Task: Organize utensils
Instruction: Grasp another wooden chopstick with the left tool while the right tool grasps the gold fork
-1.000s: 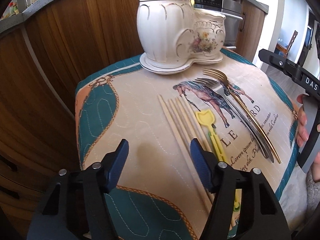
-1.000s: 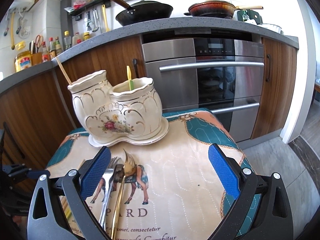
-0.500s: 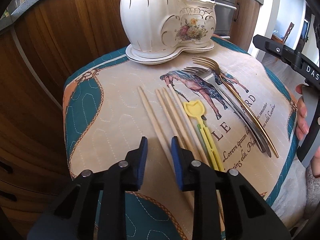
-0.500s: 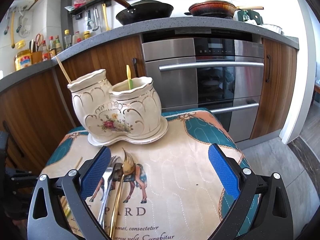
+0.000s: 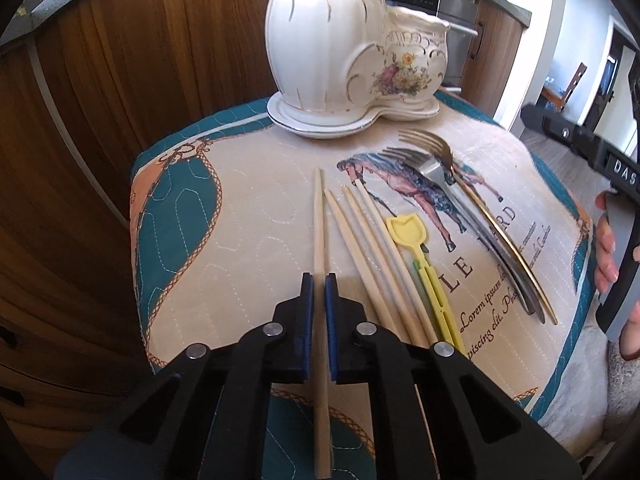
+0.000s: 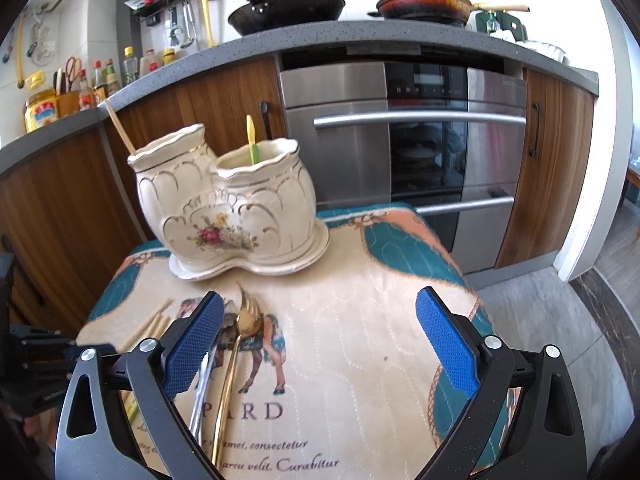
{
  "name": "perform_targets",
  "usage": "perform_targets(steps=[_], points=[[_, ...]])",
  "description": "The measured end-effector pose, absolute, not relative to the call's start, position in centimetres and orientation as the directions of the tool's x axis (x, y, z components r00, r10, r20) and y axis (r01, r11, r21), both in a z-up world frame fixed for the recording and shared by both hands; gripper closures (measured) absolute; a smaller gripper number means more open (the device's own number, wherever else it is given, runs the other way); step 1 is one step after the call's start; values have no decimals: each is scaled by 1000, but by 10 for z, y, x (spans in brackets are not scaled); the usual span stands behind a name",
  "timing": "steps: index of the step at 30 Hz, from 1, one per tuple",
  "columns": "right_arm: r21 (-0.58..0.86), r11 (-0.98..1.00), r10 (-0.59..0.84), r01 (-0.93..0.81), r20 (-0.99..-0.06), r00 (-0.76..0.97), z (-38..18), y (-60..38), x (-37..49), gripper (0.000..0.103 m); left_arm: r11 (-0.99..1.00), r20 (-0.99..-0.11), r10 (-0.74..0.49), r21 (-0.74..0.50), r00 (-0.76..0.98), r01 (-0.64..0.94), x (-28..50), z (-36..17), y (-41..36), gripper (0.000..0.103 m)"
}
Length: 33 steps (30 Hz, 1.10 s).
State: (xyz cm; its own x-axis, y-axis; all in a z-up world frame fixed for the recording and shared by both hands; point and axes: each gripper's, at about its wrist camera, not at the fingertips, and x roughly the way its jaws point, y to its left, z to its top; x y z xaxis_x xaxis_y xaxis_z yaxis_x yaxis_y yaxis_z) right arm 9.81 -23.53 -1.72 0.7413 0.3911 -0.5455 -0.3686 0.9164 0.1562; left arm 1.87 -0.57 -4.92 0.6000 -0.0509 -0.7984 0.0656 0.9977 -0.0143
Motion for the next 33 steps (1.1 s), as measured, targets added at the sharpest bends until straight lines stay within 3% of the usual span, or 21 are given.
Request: perform_targets(steps=[3,11,14,25,33], points=[[152,908,401,-391,-584,706,-20,-227,94,14,997,-784,-66,-30,618,69,18,-47,-2,97],[113,884,401,-454,-683,611,-33,-195,85,52,989,-716,-150,-120,682,90,13,-39,14,97],[112,874,401,-473,-715,572,-39,-184,86,61,984,-695,-177,-147,697,104,9,-38,15,97],[61,890,319,-452,-791,522,-59,-151,106,81,972,-659,-228,-191,717,133,6,-34,18,97],[85,885,346,-458,-777,526,-60,-154,106,96,972,-662,-229,-191,713,134,8,-37,16,97]])
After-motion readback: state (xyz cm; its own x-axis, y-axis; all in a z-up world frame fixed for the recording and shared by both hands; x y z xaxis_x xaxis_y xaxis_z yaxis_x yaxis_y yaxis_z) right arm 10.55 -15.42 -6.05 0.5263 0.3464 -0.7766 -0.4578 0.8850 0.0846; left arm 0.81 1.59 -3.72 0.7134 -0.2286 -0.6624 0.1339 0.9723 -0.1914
